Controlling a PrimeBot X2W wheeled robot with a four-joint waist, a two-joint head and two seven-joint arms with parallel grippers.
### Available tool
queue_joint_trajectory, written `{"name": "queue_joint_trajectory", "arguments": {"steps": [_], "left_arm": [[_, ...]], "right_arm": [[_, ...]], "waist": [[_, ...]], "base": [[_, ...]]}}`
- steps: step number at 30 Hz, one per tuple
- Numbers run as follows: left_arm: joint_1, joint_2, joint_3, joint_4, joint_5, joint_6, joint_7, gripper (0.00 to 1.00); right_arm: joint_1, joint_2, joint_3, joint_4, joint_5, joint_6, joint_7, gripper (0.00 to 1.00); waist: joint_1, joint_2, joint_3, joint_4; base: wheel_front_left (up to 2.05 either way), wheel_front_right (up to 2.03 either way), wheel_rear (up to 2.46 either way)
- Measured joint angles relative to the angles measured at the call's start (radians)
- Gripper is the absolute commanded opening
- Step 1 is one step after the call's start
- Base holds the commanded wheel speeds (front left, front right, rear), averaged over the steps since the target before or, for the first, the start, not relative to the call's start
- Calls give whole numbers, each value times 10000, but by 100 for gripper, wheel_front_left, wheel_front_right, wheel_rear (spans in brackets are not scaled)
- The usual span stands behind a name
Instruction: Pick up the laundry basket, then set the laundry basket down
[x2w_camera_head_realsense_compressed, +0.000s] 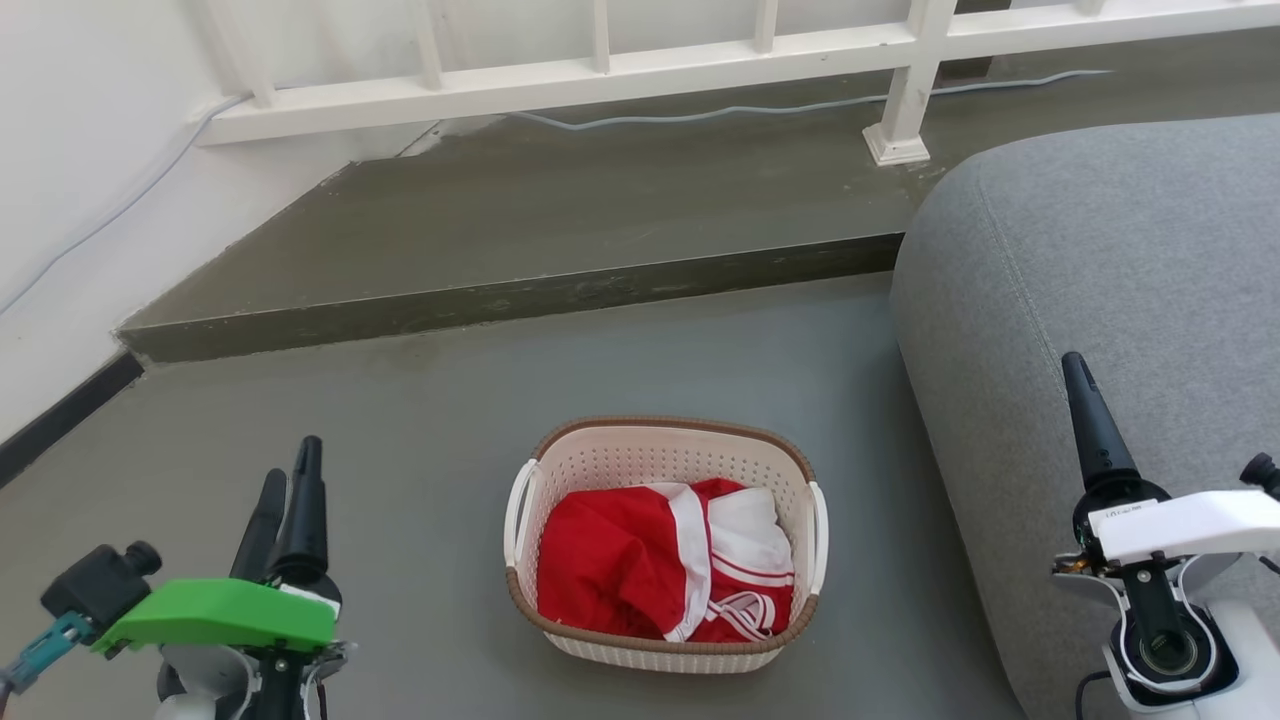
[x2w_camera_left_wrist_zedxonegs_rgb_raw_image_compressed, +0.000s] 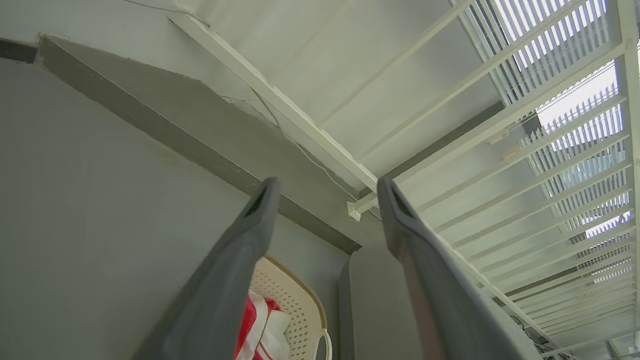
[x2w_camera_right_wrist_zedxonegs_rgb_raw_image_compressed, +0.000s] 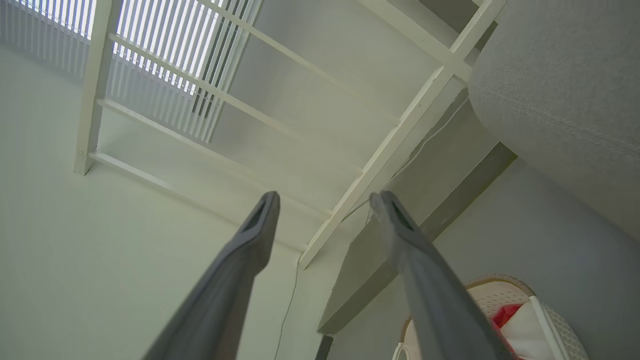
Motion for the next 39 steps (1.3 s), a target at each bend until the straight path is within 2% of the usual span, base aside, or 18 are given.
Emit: {"name": "queue_joint_trajectory", "arguments": {"steps": [14, 39], "left_arm": [[-4, 65, -201, -249, 2828, 155, -449, 100], [-149, -77, -627, -667, 6389, 437, -1235, 100]], "right_arm": [[-174, -63, -115, -205, -2888, 2, -364, 100], [-296, 322, -67, -516, -7112, -205, -1064, 100]], "waist": [[0, 0, 70, -7], [0, 0, 219, -22]], "base": [[0, 0, 0], [0, 0, 0]]}}
